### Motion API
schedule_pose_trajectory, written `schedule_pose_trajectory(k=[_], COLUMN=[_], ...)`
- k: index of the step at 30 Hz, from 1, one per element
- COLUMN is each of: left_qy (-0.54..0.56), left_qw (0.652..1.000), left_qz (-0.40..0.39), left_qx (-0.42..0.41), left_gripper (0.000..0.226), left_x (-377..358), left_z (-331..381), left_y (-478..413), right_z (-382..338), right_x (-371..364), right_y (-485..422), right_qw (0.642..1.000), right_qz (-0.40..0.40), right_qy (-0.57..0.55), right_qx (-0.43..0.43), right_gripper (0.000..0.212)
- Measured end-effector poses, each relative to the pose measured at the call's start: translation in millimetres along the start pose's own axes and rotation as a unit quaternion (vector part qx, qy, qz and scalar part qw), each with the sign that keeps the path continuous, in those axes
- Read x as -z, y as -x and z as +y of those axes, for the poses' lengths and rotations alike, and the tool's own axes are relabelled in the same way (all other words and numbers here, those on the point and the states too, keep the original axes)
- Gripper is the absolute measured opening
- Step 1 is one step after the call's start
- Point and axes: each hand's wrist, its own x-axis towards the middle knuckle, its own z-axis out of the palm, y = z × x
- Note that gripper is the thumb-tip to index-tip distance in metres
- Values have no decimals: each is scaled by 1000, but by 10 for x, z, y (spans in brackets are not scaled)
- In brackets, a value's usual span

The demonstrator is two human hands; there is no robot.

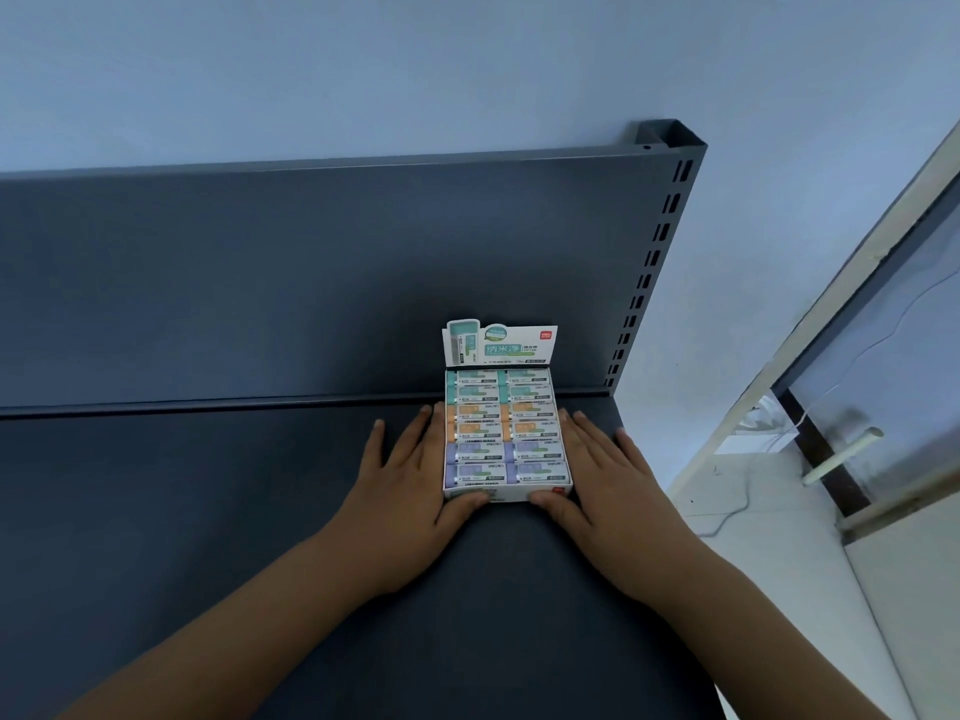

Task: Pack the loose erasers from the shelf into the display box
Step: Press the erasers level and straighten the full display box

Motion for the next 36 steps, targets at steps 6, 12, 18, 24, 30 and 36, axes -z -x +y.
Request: schedule_pose_trajectory(k=[6, 12, 18, 24, 30, 36], left_qy=[11, 40, 50, 108, 136, 119], left_qw=[1000, 999, 999, 994, 990, 990], left_qz=[-6, -8, 7, 29, 42, 49], left_qx=[-8, -16, -8, -1, 14, 50], left_gripper=[84, 89, 86, 95, 114, 141], left_x=[2, 12, -11, 44, 79, 36], left_z=[-29, -53, -34, -1, 30, 31], left_y=[-5, -27, -33, -38, -122, -166], right_z=[22, -9, 4, -9, -30, -61], right_x=[-11, -15, -49, 3, 38, 54], right_y=[13, 25, 18, -86, -200, -226], right_qw=[1000, 1000, 999, 1000, 1000, 997], right_qz=[8, 21, 38, 22, 11, 39], right_qy=[-6, -15, -23, -9, -9, -68], right_qx=[5, 0, 1, -15, -1, -11], right_gripper=[84, 89, 88, 98, 107, 115])
